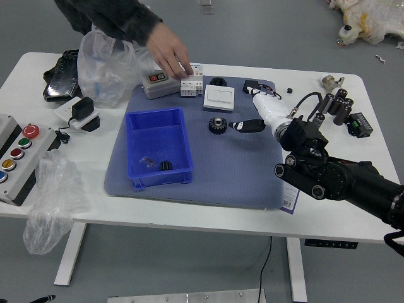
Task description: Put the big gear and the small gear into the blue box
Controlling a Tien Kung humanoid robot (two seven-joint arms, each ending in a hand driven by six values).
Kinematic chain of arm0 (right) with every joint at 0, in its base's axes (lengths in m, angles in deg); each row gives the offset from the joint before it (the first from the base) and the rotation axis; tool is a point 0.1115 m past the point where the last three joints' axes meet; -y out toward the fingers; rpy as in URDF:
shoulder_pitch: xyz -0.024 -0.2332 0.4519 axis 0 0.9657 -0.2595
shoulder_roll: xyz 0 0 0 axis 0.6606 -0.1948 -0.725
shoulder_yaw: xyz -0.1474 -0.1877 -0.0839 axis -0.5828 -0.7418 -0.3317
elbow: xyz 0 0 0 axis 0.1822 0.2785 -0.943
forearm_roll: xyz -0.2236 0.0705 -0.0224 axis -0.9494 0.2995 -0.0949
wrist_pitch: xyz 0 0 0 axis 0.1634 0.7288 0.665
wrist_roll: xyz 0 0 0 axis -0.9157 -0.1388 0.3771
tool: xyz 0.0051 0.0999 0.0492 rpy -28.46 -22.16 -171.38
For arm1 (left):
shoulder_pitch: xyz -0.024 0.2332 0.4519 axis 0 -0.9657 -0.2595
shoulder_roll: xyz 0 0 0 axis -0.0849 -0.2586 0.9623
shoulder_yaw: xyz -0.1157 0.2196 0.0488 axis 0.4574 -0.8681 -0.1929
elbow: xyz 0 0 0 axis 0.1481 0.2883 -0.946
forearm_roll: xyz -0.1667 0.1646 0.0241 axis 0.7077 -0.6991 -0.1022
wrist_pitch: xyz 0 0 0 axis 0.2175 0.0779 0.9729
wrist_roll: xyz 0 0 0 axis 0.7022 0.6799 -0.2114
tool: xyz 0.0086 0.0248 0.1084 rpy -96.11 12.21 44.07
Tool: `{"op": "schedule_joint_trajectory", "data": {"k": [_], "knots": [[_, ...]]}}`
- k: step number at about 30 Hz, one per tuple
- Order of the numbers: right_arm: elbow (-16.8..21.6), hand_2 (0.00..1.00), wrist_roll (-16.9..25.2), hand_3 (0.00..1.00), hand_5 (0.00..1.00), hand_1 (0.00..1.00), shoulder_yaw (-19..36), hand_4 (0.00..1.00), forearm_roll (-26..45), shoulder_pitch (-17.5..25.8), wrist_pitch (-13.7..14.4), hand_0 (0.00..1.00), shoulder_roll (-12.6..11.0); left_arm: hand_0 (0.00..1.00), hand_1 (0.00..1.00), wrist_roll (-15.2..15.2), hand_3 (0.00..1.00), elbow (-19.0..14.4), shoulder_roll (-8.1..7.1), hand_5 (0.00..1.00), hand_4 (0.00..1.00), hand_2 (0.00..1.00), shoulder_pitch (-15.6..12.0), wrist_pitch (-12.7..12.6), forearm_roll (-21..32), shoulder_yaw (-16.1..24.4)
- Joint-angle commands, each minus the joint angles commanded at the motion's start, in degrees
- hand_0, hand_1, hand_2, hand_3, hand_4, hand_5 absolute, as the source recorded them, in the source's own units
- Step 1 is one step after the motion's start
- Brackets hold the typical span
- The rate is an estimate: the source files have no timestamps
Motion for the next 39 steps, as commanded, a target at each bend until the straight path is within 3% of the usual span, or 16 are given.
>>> {"op": "schedule_joint_trajectory", "data": {"k": [1,6,7,11,26,32,39], "knots": [[-0.26,0.998,-0.03,0.998,0.525,0.998,0.24,0.998,0.05,0.05,-0.23,0.998,-0.04,0.716,0.623,0.02,0.73,0.0,0.03,0.606,0.821,0.628,-0.06,-0.01,0.02,0.01],[-1.36,0.998,-0.66,0.998,0.525,0.998,1.12,0.998,0.14,0.22,-2.56,0.998,-0.15,0.716,0.623,0.09,0.73,-0.02,0.14,0.606,0.821,0.628,-0.22,-0.03,-0.02,0.15],[-1.56,0.998,-0.9,0.998,0.562,0.998,1.27,0.998,0.17,0.23,-3.21,0.998,-0.19,0.716,0.623,0.08,0.73,-0.02,0.15,0.603,0.818,0.628,-0.22,-0.04,0.0,0.15],[-2.29,0.998,-1.69,0.998,0.562,0.998,1.71,0.998,0.71,0.26,-5.1,0.998,-0.56,0.716,0.623,0.05,0.73,-0.02,0.17,0.603,0.818,0.628,-0.23,-0.07,0.13,0.09],[-1.76,0.998,-2.18,0.998,0.595,0.998,1.18,0.998,1.04,0.6,-6.7,0.998,-1.85,0.716,0.623,-0.17,0.73,0.01,0.37,0.597,0.817,0.628,-0.24,-0.11,0.61,-0.35],[1.28,0.998,-3.32,0.998,0.593,0.998,1.61,0.998,-0.57,1.51,-7.98,0.998,-2.28,0.716,0.623,-0.25,0.73,0.02,0.46,0.594,0.816,0.628,-0.24,-0.16,0.84,-0.51],[8.62,0.998,-5.7,0.998,0.572,0.998,2.36,0.998,-2.98,3.47,-9.45,0.998,-3.39,0.716,0.623,-0.36,0.73,0.03,0.58,0.594,0.817,0.628,-0.35,-0.21,1.21,-0.78]]}}
